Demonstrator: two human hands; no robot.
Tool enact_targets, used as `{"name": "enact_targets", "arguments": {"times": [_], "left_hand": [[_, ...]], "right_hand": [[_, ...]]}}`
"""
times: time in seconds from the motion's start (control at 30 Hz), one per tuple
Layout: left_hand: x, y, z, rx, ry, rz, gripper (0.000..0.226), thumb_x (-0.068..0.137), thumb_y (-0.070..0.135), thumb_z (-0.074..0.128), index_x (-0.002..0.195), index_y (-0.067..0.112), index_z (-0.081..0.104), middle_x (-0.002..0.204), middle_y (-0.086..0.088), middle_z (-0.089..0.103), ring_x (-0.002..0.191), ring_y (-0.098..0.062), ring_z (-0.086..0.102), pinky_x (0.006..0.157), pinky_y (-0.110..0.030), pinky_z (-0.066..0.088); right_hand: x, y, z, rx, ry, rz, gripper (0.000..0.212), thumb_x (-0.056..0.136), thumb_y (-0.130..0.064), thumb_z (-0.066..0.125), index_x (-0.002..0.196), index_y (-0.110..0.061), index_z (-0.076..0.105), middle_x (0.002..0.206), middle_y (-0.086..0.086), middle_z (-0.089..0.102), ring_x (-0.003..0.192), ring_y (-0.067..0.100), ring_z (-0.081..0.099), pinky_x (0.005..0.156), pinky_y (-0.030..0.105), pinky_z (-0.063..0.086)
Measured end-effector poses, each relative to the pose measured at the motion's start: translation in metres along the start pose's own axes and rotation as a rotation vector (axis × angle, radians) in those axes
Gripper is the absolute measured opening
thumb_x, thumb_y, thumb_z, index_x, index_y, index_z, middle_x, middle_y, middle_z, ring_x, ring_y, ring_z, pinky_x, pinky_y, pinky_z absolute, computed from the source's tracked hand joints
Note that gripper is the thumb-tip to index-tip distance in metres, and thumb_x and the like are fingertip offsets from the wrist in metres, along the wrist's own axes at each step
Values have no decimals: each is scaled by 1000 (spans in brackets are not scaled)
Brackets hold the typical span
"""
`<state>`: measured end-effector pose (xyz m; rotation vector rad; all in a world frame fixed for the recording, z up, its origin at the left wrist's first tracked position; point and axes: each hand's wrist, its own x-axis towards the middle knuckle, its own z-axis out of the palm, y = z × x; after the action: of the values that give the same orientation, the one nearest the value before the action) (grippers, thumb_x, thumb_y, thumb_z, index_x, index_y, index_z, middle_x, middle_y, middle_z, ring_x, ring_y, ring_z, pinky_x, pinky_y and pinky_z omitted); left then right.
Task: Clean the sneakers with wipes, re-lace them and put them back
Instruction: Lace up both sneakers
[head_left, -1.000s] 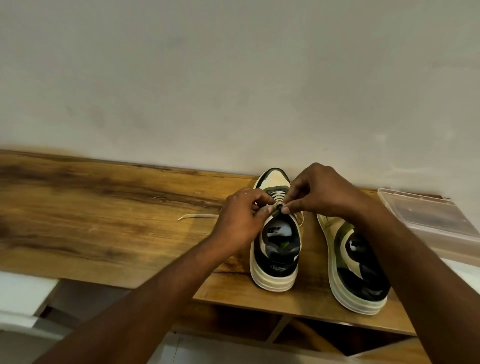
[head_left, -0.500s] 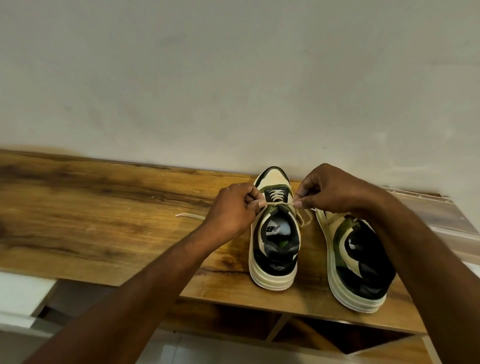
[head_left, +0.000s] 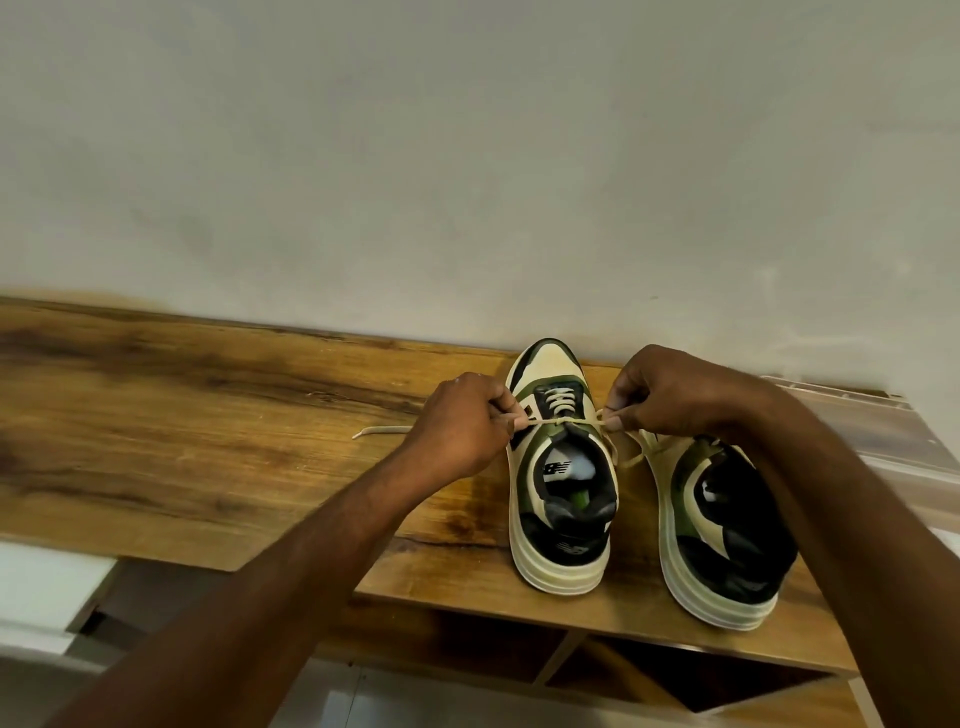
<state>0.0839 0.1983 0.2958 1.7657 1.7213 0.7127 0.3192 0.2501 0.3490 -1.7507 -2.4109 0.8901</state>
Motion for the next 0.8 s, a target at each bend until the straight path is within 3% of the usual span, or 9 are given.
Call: {"name": "enact_targets", "arguments": {"times": [0.1,0.17,0.27,0.3,0.37,0.47,0.57,0.7,0.8], "left_hand": [[0,-5,-1,-108,-79,-30,11,93,21,80,82,20,79,79,4,78,82,-15,74,79,-36,61],[0,-8,-6,-188,-135,-37,14,93,22,79,83,12,80,79,-1,78,82,-17,74,83,-40,60],[-2,-5,-19,-296,-248,-82,23,98,27,74,84,10,80,77,-8,73,60,-2,59,63,-23,49],[-4,-4,-23,-336,-283,-106,25,99,31,71,83,13,80,74,-5,70,53,-2,53,56,-19,43],[-4,-3,-28,-412,-316,-136,29,100,37,69,82,17,78,71,2,66,55,-6,45,54,-22,34],[-3,0,-30,-493,-287,-108,27,102,36,65,91,17,79,77,7,68,71,-10,47,61,-27,35],[-4,6,-30,-562,-279,-50,24,105,32,60,94,20,77,90,7,72,83,-11,51,67,-29,36],[-6,10,-25,-642,-236,-31,23,106,29,57,99,19,76,102,-5,73,92,-15,54,65,-22,41],[-7,14,-18,-774,-171,-41,23,106,28,58,98,14,75,114,-10,78,85,-12,58,58,-20,39]], "right_hand": [[-3,1,-1,72,-33,-16,2,88,-17,82,88,-15,83,83,1,80,89,22,74,93,50,60],[-6,3,-6,105,-84,-35,1,87,-18,83,87,-18,84,85,0,80,91,25,75,92,53,59],[-11,7,-18,108,-166,-70,6,90,-22,80,84,-22,84,86,1,80,88,28,73,84,52,59],[-13,8,-20,134,-187,-83,8,92,-23,78,86,-22,84,85,2,79,81,30,69,75,50,58],[-16,8,-22,232,-215,-95,13,96,-24,73,90,-17,83,78,9,71,66,24,55,57,37,48],[-18,9,-22,360,-277,-89,20,101,-19,65,97,-7,80,69,5,57,57,11,43,51,28,34],[-19,7,-22,424,-327,-118,19,104,-16,61,99,-6,77,70,0,60,59,9,48,53,29,34],[-18,7,-17,639,-240,-117,18,101,-17,63,98,-5,76,79,6,64,62,9,52,48,22,36],[-14,4,-9,772,-145,-111,27,91,-31,70,96,-6,77,78,6,64,66,13,51,49,22,35]]}}
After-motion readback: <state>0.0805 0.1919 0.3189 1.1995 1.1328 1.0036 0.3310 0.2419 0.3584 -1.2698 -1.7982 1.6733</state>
